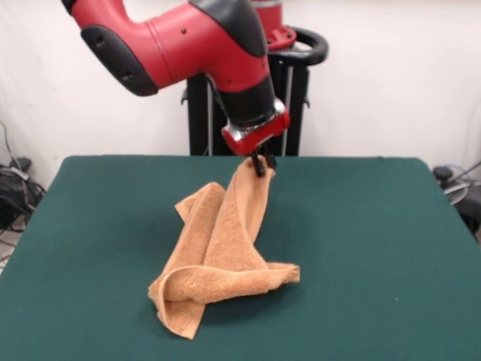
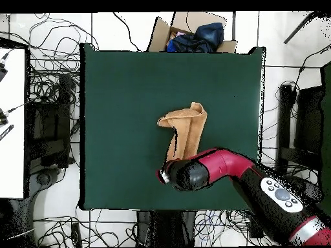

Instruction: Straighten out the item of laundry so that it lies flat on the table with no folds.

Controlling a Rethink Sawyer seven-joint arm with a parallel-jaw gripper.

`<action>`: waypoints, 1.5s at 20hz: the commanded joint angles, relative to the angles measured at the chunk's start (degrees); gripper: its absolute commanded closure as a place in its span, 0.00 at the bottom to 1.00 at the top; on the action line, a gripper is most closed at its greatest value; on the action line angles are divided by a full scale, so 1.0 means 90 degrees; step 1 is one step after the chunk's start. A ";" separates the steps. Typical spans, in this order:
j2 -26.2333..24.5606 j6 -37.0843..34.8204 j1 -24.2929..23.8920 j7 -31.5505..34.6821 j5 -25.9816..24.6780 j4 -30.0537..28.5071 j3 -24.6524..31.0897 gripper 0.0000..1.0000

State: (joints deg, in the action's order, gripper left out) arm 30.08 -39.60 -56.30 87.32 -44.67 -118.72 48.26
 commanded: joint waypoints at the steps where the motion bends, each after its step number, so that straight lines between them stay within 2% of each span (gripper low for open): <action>1: -0.0341 0.0299 -0.0296 -0.1331 0.0259 -0.0782 0.1143 1.00; 4: -0.0798 0.0692 -0.0507 -0.1334 0.0092 -0.0802 0.1395 1.00; 8: -0.1067 0.0837 -0.0750 -0.1286 0.0159 -0.0924 0.1812 1.00; 11: -0.1143 0.0790 -0.0818 -0.1218 0.0077 -0.0964 0.1825 1.00; 15: -0.1099 0.0677 -0.0798 -0.0996 0.0130 -0.0997 0.1863 1.00; 20: -0.0776 0.0587 -0.0861 -0.0591 0.0497 -0.1326 0.2311 1.00; 23: -0.0677 0.0620 -0.0708 -0.0397 0.0391 -0.1339 0.2173 1.00; 30: -0.0608 0.1126 0.0146 0.0344 -0.0329 -0.1030 0.1261 1.00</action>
State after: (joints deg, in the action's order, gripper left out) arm 24.82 -33.53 -61.05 87.32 -43.66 -130.09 64.04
